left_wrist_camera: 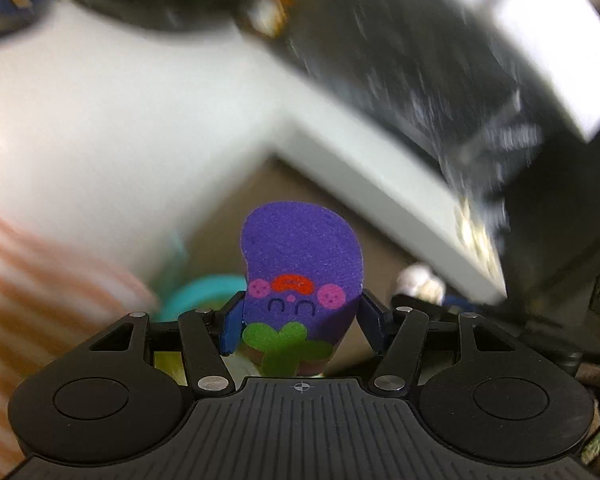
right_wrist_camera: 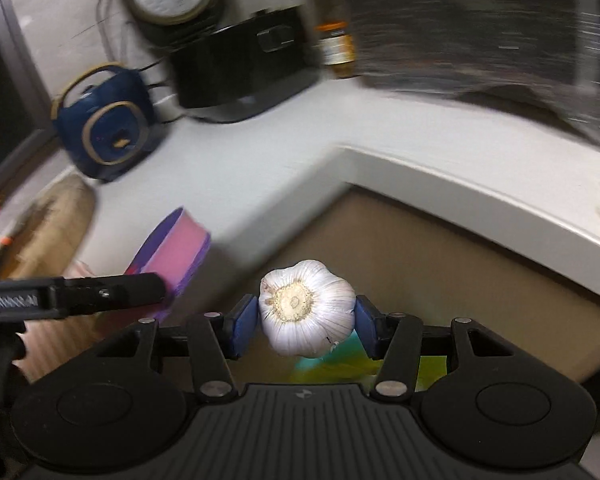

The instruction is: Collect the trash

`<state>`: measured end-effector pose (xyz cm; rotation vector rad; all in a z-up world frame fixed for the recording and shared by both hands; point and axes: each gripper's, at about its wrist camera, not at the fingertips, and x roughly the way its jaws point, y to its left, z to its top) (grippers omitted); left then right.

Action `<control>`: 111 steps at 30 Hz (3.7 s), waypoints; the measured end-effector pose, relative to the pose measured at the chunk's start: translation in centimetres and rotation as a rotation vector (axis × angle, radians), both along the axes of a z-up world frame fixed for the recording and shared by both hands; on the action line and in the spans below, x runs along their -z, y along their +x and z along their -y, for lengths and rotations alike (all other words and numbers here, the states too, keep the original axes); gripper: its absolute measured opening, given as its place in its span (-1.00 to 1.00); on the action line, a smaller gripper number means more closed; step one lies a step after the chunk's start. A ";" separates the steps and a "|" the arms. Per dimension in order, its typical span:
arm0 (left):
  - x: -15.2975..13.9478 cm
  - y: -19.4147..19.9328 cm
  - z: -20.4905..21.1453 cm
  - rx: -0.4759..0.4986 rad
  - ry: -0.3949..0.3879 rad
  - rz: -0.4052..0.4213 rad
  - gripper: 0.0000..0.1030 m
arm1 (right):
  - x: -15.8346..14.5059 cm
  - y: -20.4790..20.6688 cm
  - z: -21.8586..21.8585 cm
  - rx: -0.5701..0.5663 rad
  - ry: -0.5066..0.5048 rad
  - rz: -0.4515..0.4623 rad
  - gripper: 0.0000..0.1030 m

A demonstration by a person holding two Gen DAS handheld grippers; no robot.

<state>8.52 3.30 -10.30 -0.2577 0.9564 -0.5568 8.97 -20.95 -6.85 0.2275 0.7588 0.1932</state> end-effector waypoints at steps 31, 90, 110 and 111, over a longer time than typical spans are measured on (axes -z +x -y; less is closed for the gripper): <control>26.8 1.9 10.4 0.013 0.360 -0.172 0.25 | 16.2 -10.2 15.7 0.220 0.229 -0.319 -0.58; 19.4 -28.5 29.2 0.538 0.208 -0.078 0.24 | 26.8 -83.3 10.1 2.011 0.193 -0.477 0.11; 40.3 -52.7 34.5 0.487 0.422 -0.076 0.24 | 82.7 -117.9 22.3 1.988 0.525 -0.802 0.06; 41.4 -52.6 33.9 0.481 0.444 -0.097 0.24 | 84.5 -118.3 22.7 1.999 0.521 -0.812 0.06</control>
